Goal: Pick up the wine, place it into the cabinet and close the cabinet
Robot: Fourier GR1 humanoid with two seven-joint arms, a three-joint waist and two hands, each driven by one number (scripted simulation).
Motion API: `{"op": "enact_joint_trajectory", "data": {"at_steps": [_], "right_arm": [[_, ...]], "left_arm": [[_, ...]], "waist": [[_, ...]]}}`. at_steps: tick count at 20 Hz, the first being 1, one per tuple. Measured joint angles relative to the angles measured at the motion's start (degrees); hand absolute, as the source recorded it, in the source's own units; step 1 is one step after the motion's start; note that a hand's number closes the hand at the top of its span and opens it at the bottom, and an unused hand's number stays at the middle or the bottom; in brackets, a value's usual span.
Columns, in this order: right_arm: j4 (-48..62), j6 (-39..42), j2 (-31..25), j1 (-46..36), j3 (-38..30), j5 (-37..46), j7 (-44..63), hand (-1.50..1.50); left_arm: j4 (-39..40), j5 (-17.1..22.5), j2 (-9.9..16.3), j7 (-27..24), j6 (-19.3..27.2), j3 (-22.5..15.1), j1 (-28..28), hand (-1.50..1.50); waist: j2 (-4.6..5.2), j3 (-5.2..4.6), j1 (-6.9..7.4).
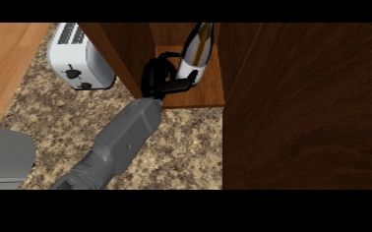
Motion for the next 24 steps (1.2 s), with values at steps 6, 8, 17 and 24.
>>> {"op": "enact_joint_trajectory", "data": {"at_steps": [6,8,17,24], "right_arm": [[0.7,-0.7,0.2,-1.7,0.7,0.9,0.4,-1.50],[0.2,-0.9,0.5,-1.8,1.2,1.0,0.6,-1.50],[-1.0,-0.6,-0.3,-1.1,0.2,0.0,0.9,-1.50],[0.5,-0.7,-0.6,-1.9,-0.5,0.5,0.3,-1.50]], "left_arm": [[3.9,0.7,0.0,-0.7,-0.8,0.6,-1.2,1.50],[4.8,0.8,0.0,-1.1,-1.4,0.9,-1.6,1.50],[6.9,0.6,-0.1,-7.6,-2.6,2.7,-2.5,-1.50],[4.8,-1.2,-0.1,-9.5,-3.7,1.4,-1.8,-1.50]], "waist": [[0.15,-0.02,-0.24],[0.20,-0.04,-0.40],[0.56,-0.28,-0.94],[0.78,-0.66,-0.13]]}}
